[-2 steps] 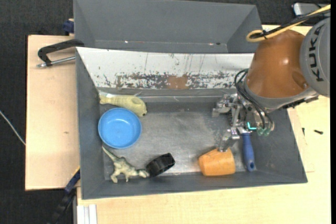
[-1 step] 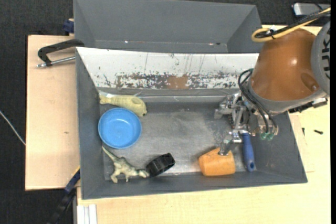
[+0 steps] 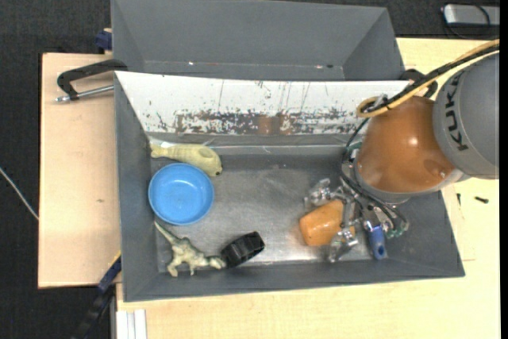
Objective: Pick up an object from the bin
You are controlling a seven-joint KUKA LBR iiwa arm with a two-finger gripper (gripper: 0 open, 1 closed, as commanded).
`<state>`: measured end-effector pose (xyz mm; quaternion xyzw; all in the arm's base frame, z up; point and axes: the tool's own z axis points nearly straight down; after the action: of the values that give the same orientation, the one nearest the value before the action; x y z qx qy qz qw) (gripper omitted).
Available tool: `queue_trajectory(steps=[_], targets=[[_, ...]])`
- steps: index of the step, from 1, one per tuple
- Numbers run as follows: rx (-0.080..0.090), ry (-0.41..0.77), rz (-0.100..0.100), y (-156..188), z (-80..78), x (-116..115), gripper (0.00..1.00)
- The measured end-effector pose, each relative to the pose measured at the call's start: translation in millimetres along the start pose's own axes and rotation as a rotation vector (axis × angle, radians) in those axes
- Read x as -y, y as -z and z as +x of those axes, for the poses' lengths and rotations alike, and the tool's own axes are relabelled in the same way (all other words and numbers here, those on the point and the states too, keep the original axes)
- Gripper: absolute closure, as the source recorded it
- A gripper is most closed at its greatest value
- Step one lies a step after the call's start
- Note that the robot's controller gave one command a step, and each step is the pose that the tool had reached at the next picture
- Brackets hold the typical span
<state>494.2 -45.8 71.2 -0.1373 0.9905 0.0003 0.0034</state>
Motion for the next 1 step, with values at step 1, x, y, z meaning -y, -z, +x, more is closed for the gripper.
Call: queue_trajectory(steps=[1], targets=[[0.004,0.001,0.001,2.0,-1.3,-0.2,1.0]])
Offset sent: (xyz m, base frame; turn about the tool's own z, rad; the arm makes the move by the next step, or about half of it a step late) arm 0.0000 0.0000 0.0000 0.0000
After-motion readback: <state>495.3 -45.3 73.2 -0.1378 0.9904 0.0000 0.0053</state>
